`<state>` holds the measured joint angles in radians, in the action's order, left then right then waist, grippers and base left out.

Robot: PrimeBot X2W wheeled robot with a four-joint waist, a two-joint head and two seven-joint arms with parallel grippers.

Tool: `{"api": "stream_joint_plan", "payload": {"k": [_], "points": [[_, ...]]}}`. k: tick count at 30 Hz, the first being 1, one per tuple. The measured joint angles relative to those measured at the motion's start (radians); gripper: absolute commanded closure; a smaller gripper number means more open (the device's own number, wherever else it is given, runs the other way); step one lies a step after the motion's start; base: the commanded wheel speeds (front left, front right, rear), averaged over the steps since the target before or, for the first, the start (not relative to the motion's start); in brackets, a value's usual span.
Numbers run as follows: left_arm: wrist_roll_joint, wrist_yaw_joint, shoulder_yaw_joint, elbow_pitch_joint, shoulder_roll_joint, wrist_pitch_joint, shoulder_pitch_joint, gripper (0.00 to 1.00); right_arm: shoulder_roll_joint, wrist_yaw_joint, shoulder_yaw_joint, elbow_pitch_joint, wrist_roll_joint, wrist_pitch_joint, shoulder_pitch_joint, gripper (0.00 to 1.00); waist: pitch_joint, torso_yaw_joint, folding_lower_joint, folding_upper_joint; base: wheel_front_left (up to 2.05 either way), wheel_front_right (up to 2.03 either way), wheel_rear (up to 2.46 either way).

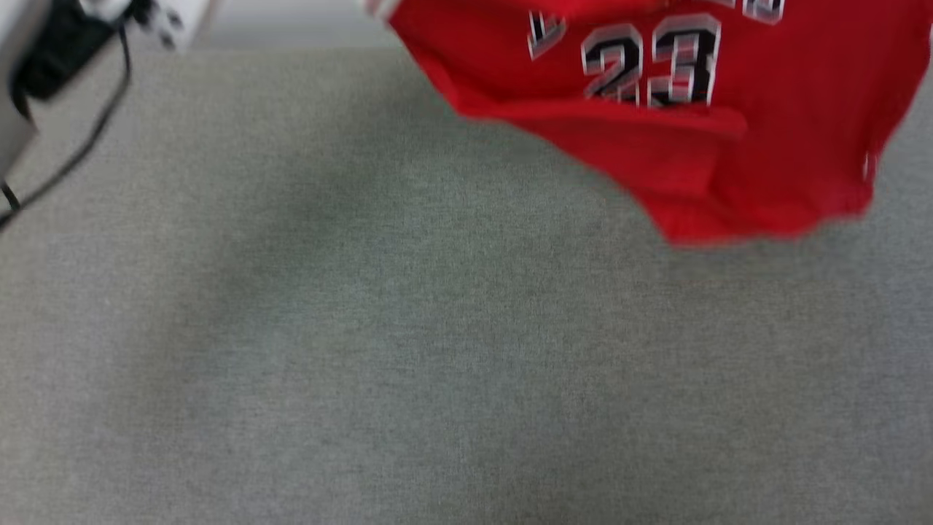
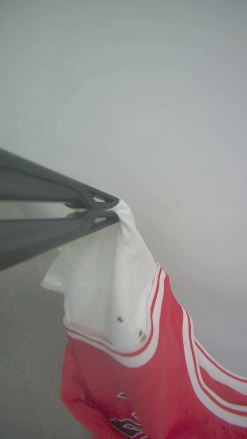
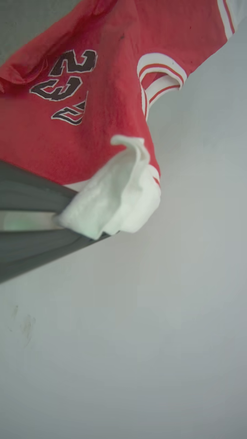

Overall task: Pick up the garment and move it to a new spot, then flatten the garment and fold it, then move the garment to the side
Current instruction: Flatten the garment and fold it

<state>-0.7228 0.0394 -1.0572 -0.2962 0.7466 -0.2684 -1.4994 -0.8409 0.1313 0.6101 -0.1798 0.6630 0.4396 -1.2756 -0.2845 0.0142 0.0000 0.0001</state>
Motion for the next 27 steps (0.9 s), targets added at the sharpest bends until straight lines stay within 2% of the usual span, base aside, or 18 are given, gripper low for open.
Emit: {"api": "stream_joint_plan", "payload": {"k": [6,7,8,15,22,27], "points": [[0.073,-0.013,0.054,-0.100,-0.023,0.064,-0.179,1.00,0.106,0.000,-0.022,-0.092,-0.106,-0.014,-0.248,1.00,-0.095,0.004,0.0000,0.0000,0.00,0.00,0.00],[0.073,-0.013,0.054,-0.100,-0.023,0.064,-0.179,1.00,0.106,0.000,-0.022,-0.092,-0.106,-0.014,-0.248,1.00,-0.095,0.004,0.0000,0.0000,0.00,0.00,0.00],[0.095,-0.017,0.071,-0.132,-0.030,0.086,-0.240,1.00,0.138,0.000,-0.029,-0.132,-0.140,-0.026,-0.324,1.00,-0.131,0.006,0.0000,-0.0001,0.00,0.00,0.00],[0.144,-0.013,0.112,-0.242,-0.057,0.153,-0.416,1.00,0.233,0.000,-0.016,-0.283,-0.239,-0.082,-0.559,1.00,-0.245,0.019,0.0001,-0.0001,0.00,0.00,0.00],[0.149,0.008,0.130,-0.351,-0.095,0.200,-0.508,1.00,0.296,0.000,0.005,-0.442,-0.277,-0.160,-0.673,1.00,-0.296,0.038,0.0001,-0.0001,0.00,0.00,0.00],[0.143,0.024,0.125,-0.419,-0.103,0.233,-0.511,1.00,0.313,0.000,0.047,-0.526,-0.267,-0.214,-0.683,1.00,-0.311,0.046,0.0002,-0.0001,0.00,0.00,0.00]]}}
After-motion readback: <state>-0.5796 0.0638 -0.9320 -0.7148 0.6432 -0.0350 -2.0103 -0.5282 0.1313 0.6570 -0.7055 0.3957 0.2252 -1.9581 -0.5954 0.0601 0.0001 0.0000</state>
